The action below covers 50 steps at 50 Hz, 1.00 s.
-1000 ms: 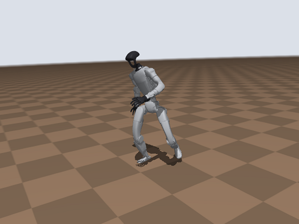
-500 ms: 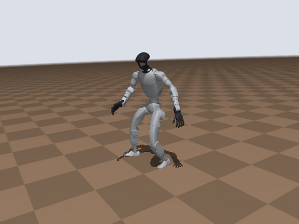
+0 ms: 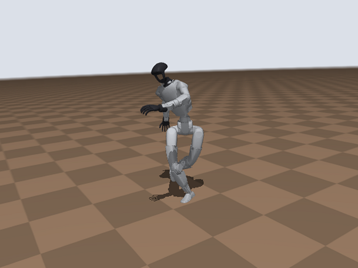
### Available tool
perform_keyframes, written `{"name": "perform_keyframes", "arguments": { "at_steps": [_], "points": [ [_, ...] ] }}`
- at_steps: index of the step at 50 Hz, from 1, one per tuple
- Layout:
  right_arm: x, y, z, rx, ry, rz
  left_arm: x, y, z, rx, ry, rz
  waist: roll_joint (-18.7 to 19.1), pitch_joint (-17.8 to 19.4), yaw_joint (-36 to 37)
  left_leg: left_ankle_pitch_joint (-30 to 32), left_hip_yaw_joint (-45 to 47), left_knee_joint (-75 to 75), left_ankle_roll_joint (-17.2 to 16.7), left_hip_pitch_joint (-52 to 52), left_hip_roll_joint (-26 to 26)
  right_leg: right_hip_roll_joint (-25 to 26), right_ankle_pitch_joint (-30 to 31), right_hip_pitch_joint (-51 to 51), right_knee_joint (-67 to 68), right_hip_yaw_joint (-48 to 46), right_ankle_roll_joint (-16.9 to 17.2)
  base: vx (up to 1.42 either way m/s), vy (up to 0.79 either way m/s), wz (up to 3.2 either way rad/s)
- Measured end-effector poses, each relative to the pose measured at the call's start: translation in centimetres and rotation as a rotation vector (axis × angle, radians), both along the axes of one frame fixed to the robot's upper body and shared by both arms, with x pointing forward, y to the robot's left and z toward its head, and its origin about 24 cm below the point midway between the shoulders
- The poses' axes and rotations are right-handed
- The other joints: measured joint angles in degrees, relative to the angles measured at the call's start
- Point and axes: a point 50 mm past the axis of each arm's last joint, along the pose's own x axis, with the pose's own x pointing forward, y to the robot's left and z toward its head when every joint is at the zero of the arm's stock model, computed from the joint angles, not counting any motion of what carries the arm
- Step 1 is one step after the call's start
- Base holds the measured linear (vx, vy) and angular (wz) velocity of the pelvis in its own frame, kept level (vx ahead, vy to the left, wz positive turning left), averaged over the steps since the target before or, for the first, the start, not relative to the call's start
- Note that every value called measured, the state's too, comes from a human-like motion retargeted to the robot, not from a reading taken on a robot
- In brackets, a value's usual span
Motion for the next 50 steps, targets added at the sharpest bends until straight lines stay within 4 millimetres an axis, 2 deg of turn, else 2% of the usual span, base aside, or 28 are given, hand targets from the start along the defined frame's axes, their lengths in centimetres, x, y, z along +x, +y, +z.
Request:
{"name": "perform_keyframes", "arguments": {
  "at_steps": [2, 3, 5, 6, 8, 10, 11, 13, 15, 18, 20, 22, 25, 28, 30, 32, 35, 37, 38, 40, 42, 43, 45, 47, 48, 50],
  "points": [
    [3.6, 2.2, -1.9, 0.040, -0.036, 0.016, -1.5, -0.6, -4.6, 0.129, 0.113, -0.055, -0.3, -2.8, 2.1, -7.4, 8.0, 25.0, 6.4, -7.4, 15.5, -0.9, -2.0, 0.0, 2.8, 1.8, 0.4, 0.85, 0.17, -0.81],
    [6.1, 3.1, -2.4, 0.047, -0.074, 0.044, -2.4, 0.1, -7.6, 0.145, 0.189, -0.043, -0.8, -3.9, 3.8, -9.6, 7.0, 32.2, 9.5, -10.9, 19.9, -0.3, -1.9, 1.5, 1.2, 3.4, 0.5, 0.76, 0.27, -1.17],
    [11.5, 5.0, -2.5, 0.012, -0.159, 0.200, -5.1, 2.6, -14.8, 0.100, 0.392, 0.027, -1.8, -6.1, 8.2, -12.0, 0.8, 41.3, 10.9, -19.2, 25.7, 1.4, -0.4, 5.3, -3.8, 7.8, 0.7, 0.72, 0.32, -1.67],
    [14.3, 6.0, -2.0, -0.026, -0.183, 0.367, -6.9, 4.1, -18.7, 0.003, 0.524, 0.079, -2.7, -7.7, 11.3, -13.8, -2.7, 42.5, 12.0, -22.9, 26.3, 1.4, 1.2, 7.2, -6.8, 10.8, 1.6, 0.66, 0.40, -2.04],
    [19.2, 7.8, -0.1, -0.139, -0.225, 0.752, -12.0, 6.9, -26.1, -0.215, 0.786, 0.221, -5.0, -11.5, 18.6, -16.9, -9.7, 42.2, 14.2, -29.8, 25.6, 0.0, 4.9, 10.2, -12.7, 17.2, 4.4, 0.60, 0.48, -2.28],
    [23.2, 9.3, 2.9, -0.295, -0.277, 1.125, -18.4, 9.4, -31.8, -0.413, 1.009, 0.413, -8.2, -15.4, 27.3, -17.0, -16.3, 37.4, 14.3, -34.8, 22.0, -3.1, 9.0, 12.2, -17.7, 24.1, 7.8, 0.55, 0.58, -2.60],
    [24.9, 9.7, 5.0, -0.389, -0.335, 1.239, -21.4, 10.9, -33.5, -0.459, 1.079, 0.529, -9.7, -15.9, 32.3, -16.0, -19.2, 33.9, 12.8, -35.2, 21.0, -4.5, 10.4, 13.6, -19.6, 27.9, 9.0, 0.53, 0.64, -2.90],
    [27.9, 10.7, 9.0, -0.537, -0.462, 1.403, -27.3, 13.5, -35.7, -0.513, 1.188, 0.754, -12.9, -16.7, 41.8, -14.3, -24.0, 24.5, 10.2, -35.0, 19.5, -7.5, 13.0, 15.1, -23.1, 35.0, 11.5, 0.44, 0.66, -2.93],
    [30.5, 11.7, 13.0, -0.638, -0.619, 1.447, -31.9, 16.1, -36.1, -0.524, 1.240, 0.959, -15.3, -16.1, 50.3, -13.8, -25.8, 13.1, 8.6, -32.8, 21.6, -9.9, 13.7, 15.8, -25.4, 40.9, 13.4, 0.31, 0.67, -2.67],
    [34.0, 12.4, 18.4, -0.744, -0.843, 1.338, -36.1, 19.8, -35.3, -0.639, 1.212, 1.213, -17.5, -12.9, 59.8, -13.2, -21.4, -7.5, 8.3, -26.4, 28.9, -12.8, 11.3, 16.2, -26.9, 46.8, 14.7, 0.20, 0.71, -2.14],
    [35.4, 12.1, 21.3, -0.802, -0.960, 1.203, -38.4, 21.6, -34.6, -0.793, 1.138, 1.362, -18.4, -11.0, 63.3, -11.7, -19.3, -19.9, 7.2, -22.8, 31.2, -15.1, 9.7, 17.0, -28.5, 48.8, 15.1, 0.13, 0.83, -1.17],
    [35.3, 11.3, 22.5, -0.832, -1.024, 1.070, -40.3, 22.4, -34.5, -0.939, 1.070, 1.483, -18.6, -10.1, 63.5, -11.9, -20.5, -25.2, 5.7, -22.2, 30.4, -18.4, 10.2, 18.6, -30.7, 47.7, 15.4, 0.10, 0.96, -0.11],
    [33.4, 9.7, 21.3, -0.840, -0.994, 0.941, -42.1, 21.8, -35.4, -1.034, 1.080, 1.581, -17.5, -9.3, 60.3, -18.5, -21.2, -22.9, 6.4, -22.9, 27.0, -23.8, 14.9, 21.8, -31.0, 42.6, 13.7, 0.10, 1.10, 0.80],
    [29.8, 7.8, 16.8, -0.750, -0.840, 0.881, -40.9, 19.8, -37.4, -0.939, 1.293, 1.490, -13.1, -5.4, 57.2, -26.4, -23.5, -16.3, 9.9, -20.6, 22.6, -26.6, 22.4, 21.6, -17.9, 38.2, 7.6, 0.14, 1.20, 0.84],
    [27.2, 6.9, 13.0, -0.565, -0.754, 0.816, -38.7, 18.7, -38.5, -0.849, 1.430, 1.354, -10.4, -1.7, 56.5, -30.1, -23.9, -10.3, 11.0, -18.9, 19.9, -27.4, 25.7, 16.5, -2.6, 38.0, 5.9, 0.15, 1.16, 0.31],
    [25.0, 6.6, 8.5, -0.308, -0.675, 0.716, -34.7, 18.4, -38.6, -0.840, 1.433, 1.220, -9.0, 1.9, 56.7, -34.0, -22.9, -3.7, 11.4, -18.2, 17.5, -24.9, 23.5, 8.5, 11.2, 41.2, 8.1, 0.13, 1.08, -0.06],
    [21.7, 5.8, 2.4, -0.018, -0.440, 0.670, -26.9, 18.7, -37.0, -0.798, 1.363, 0.979, -7.6, 4.1, 58.6, -37.9, -19.4, 3.0, 12.6, -18.9, 14.8, -18.1, 15.9, -1.1, 15.4, 41.2, 7.7, 0.04, 1.04, -0.58],
    [20.2, 5.1, 0.2, 0.069, -0.141, 0.912, -20.3, 19.5, -33.4, -0.711, 1.226, 0.816, -8.5, 4.4, 59.1, -39.1, -16.7, 4.7, 13.9, -20.2, 11.9, -17.3, 13.3, -7.1, 12.3, 32.4, 5.3, -0.03, 0.96, -0.56],
    [19.7, 4.6, -0.1, 0.087, 0.023, 1.082, -16.9, 19.8, -30.7, -0.640, 1.136, 0.737, -9.2, 4.4, 58.6, -39.2, -15.7, 4.8, 14.3, -20.9, 10.1, -16.8, 12.5, -8.8, 9.1, 26.7, 4.1, -0.03, 0.92, 0.02],
    [19.6, 3.3, 0.4, 0.055, 0.260, 1.351, -10.9, 19.8, -23.7, -0.465, 0.905, 0.601, -10.5, 4.2, 54.6, -37.8, -15.8, 3.2, 14.5, -22.3, 5.9, -13.9, 13.3, -9.6, 0.3, 15.6, 3.8, 0.01, 0.91, 0.92],
    [20.1, 1.6, 2.0, -0.066, 0.258, 1.386, -6.8, 18.5, -15.9, -0.329, 0.607, 0.497, -10.4, 3.2, 46.4, -33.8, -18.9, -2.2, 13.6, -22.0, 1.2, -8.4, 17.3, -8.4, -9.8, 7.3, 6.3, 0.15, 0.95, 2.16],
    [20.1, 0.6, 2.9, -0.127, 0.186, 1.318, -5.7, 17.5, -12.3, -0.305, 0.454, 0.444, -9.6, 2.4, 41.4, -30.7, -21.1, -6.4, 12.8, -20.9, -1.0, -5.2, 19.8, -7.7, -14.6, 4.0, 8.0, 0.29, 1.00, 2.65],
    [18.7, -1.3, 4.4, -0.181, -0.050, 1.038, -4.5, 15.0, -7.3, -0.353, 0.204, 0.315, -6.5, 0.3, 31.2, -21.2, -26.8, -17.9, 10.3, -16.5, -4.6, 1.6, 24.8, -6.6, -23.1, -1.4, 11.7, 0.45, 1.04, 2.76],
    [15.2, -3.6, 5.0, -0.158, -0.250, 0.687, -3.7, 12.1, -5.1, -0.485, 0.070, 0.150, -2.5, -1.1, 22.5, -8.1, -31.9, -31.0, 4.6, -9.7, -5.9, 7.3, 29.1, -5.1, -27.8, -6.3, 14.6, 0.63, 1.06, 2.51],
    [12.7, -4.6, 5.1, -0.149, -0.284, 0.545, -3.3, 10.4, -4.5, -0.551, 0.039, 0.060, -0.9, -1.6, 18.9, -2.1, -32.3, -36.1, 0.9, -6.6, -5.9, 9.2, 31.0, -4.2, -29.0, -8.3, 15.5, 0.70, 1.11, 2.28],
    [7.0, -6.0, 5.0, -0.145, -0.227, 0.339, -2.2, 7.0, -3.7, -0.651, 0.027, -0.107, 0.5, -3.5, 13.5, 6.2, -24.4, -41.0, -3.4, -3.2, -6.8, 9.9, 34.6, -2.7, -29.8, -9.3, 16.0, 0.73, 1.17, 2.12]
  ]
}}
